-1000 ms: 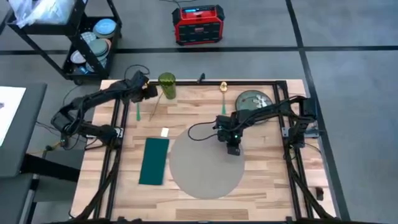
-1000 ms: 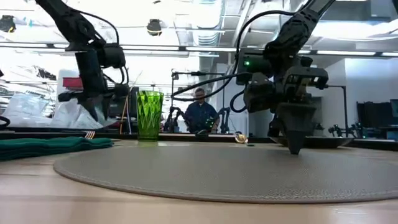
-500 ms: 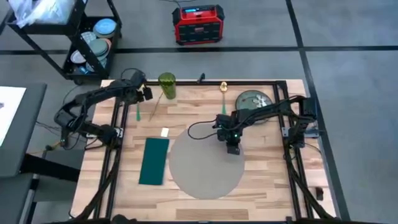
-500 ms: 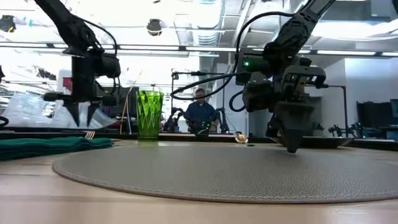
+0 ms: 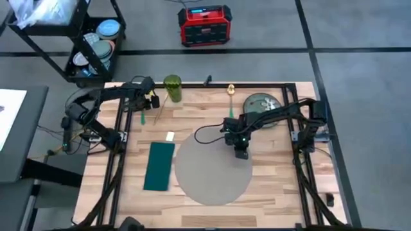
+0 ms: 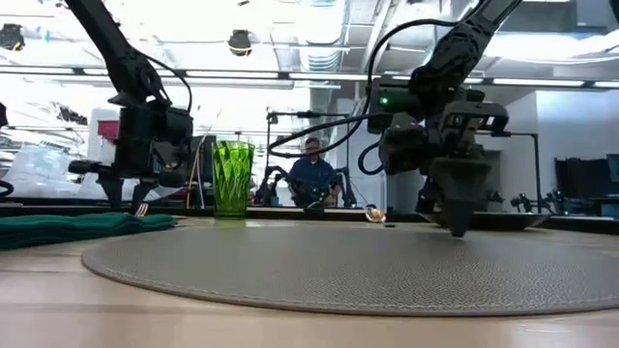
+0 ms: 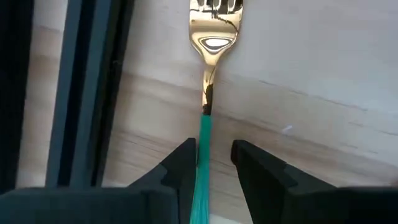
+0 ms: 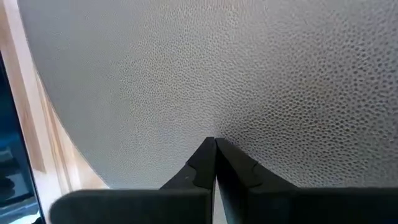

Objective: Set table place
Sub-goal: Put the fork on the green napkin

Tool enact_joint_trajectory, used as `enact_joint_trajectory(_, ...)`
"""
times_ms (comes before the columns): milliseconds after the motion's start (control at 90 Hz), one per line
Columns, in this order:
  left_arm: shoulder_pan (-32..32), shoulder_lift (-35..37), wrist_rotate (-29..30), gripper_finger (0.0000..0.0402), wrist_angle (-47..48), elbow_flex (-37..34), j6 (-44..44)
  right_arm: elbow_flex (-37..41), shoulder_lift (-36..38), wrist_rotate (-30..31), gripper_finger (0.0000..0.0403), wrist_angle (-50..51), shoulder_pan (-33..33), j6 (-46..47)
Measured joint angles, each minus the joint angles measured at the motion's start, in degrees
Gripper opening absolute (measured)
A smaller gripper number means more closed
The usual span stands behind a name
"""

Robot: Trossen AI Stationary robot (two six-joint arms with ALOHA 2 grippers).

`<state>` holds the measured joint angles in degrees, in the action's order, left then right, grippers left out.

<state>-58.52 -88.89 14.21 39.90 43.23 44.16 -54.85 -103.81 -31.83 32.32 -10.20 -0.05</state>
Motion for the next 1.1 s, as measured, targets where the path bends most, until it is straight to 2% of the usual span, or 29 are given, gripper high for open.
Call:
enact_joint_trajectory(89, -0.51, -0.97, -0.30, 0.0081, 0.32, -0.01, -0.11, -0.02, 0.00, 0.02, 0.0000, 0.03, -0.57, 0.02)
enact_joint_trajectory(233, -0.96, -1.65, -1.04, 0.0013, -0.08, -0.05, 0.20, -0.02, 0.02, 0.02, 0.0000, 0.70, -0.90, 0.67)
enact_joint_trajectory(533, -0.44, 0.04, -2.16, 0.0002, 0.34, -0.71, -0.18, -0.02, 0.04, 0.03, 0.0000, 1.96, -0.79, 0.17)
enact_joint_trajectory(856, 7.75, 9.92, -3.47, 0.0001, 9.91, -0.97, 3.25, -0.02, 0.04, 0.04, 0.0000, 1.95, -0.79, -0.42)
enact_joint_trajectory(967, 12.12, 13.71, -4.01, 0.0000, 13.52, -0.95, 6.15, -0.02, 0.04, 0.04, 0.0000, 1.90, -0.79, -0.42)
enact_joint_trajectory(1100, 19.48, 18.83, -7.91, 0.0000, 16.64, -0.94, 10.22, -0.02, 0.04, 0.06, 0.0000, 1.83, -0.30, -0.42)
